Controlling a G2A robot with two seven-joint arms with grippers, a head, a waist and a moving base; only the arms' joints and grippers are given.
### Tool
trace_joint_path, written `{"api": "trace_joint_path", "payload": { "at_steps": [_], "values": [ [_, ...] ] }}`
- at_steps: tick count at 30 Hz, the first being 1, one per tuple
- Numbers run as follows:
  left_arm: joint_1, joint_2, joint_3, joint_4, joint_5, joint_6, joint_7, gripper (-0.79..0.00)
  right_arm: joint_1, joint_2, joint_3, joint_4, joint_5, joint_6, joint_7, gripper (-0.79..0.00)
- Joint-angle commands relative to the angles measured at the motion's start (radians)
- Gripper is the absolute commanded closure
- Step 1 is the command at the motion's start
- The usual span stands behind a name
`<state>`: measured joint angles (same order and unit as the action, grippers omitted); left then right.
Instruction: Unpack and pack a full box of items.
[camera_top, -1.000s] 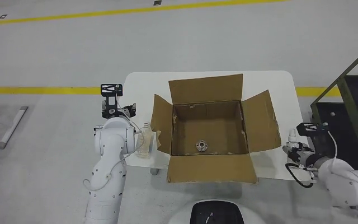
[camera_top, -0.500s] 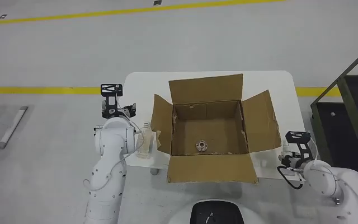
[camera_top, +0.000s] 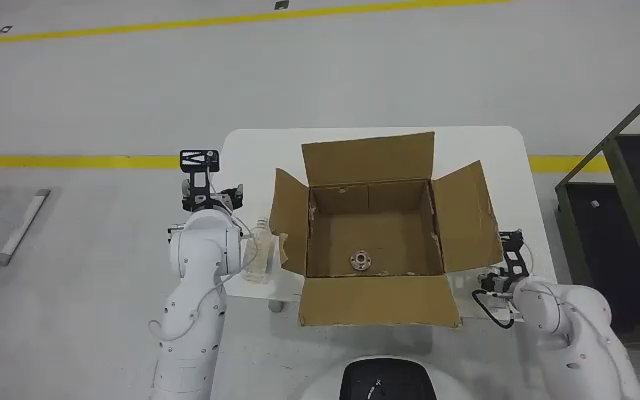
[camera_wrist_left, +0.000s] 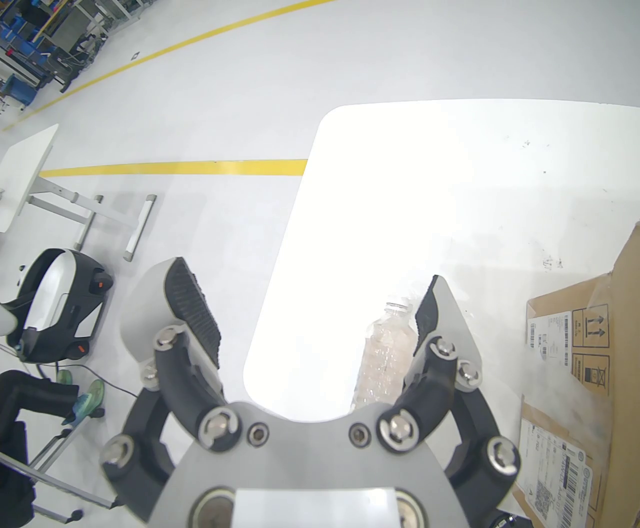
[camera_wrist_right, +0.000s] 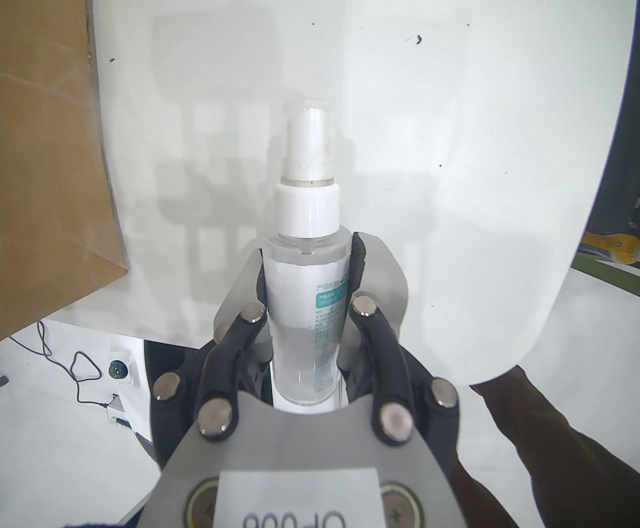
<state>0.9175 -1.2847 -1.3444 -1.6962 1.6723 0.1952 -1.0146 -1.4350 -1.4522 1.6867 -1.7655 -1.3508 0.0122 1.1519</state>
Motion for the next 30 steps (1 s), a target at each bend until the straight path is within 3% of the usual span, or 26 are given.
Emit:
{"api": "trace_joint_path", "payload": {
  "at_steps": [1,2,3,7,9,11,17,19,22,23,24,25,26,27,30],
  "values": [
    [0.000,0.000,0.000,0.000,0.000,0.000,0.000,-0.785,0.005,0.002,-0.004,0.005,-0.005,0.004,0.003,-0.240],
    [0.000,0.000,0.000,0.000,0.000,0.000,0.000,-0.785,0.007,0.003,-0.005,0.006,-0.004,0.005,0.003,-0.262],
    [0.000,0.000,0.000,0.000,0.000,0.000,0.000,-0.785,0.009,0.004,-0.006,0.008,-0.003,0.005,0.005,-0.342],
    [0.000,0.000,0.000,0.000,0.000,0.000,0.000,-0.785,0.019,0.009,-0.009,0.016,-0.005,0.004,0.009,-0.369],
    [0.000,0.000,0.000,0.000,0.000,0.000,0.000,-0.785,0.022,0.010,-0.009,0.013,-0.001,0.008,0.012,-0.566],
    [0.000,0.000,0.000,0.000,0.000,0.000,0.000,-0.785,0.022,0.012,-0.008,0.008,0.000,0.011,0.015,-0.671],
    [0.000,0.000,0.000,0.000,0.000,0.000,0.000,-0.785,0.002,0.020,0.068,-0.115,0.038,0.082,0.004,-0.693],
    [0.000,0.000,0.000,0.000,0.000,0.000,0.000,-0.785,-0.009,0.019,0.128,-0.210,0.092,0.147,-0.061,-0.785],
    [0.000,0.000,0.000,0.000,0.000,0.000,0.000,-0.785,-0.039,0.016,0.172,-0.332,0.188,0.196,-0.133,-0.785],
    [0.000,0.000,0.000,0.000,0.000,0.000,0.000,-0.785,-0.040,0.014,0.171,-0.377,0.211,0.206,-0.155,-0.677],
    [0.000,0.000,0.000,0.000,0.000,0.000,0.000,-0.785,-0.043,0.014,0.165,-0.410,0.233,0.211,-0.167,-0.366],
    [0.000,0.000,0.000,0.000,0.000,0.000,0.000,-0.785,-0.042,0.013,0.156,-0.446,0.243,0.215,-0.182,-0.305],
    [0.000,0.000,0.000,0.000,0.000,0.000,0.000,-0.785,-0.038,0.013,0.141,-0.482,0.245,0.217,-0.194,-0.062],
    [0.000,0.000,0.000,0.000,0.000,0.000,0.000,-0.785,-0.031,0.013,0.122,-0.510,0.252,0.224,-0.200,0.000],
    [0.000,0.000,0.000,0.000,0.000,0.000,0.000,-0.785,0.006,0.013,0.033,-0.572,0.262,0.213,-0.192,0.000]
  ]
}}
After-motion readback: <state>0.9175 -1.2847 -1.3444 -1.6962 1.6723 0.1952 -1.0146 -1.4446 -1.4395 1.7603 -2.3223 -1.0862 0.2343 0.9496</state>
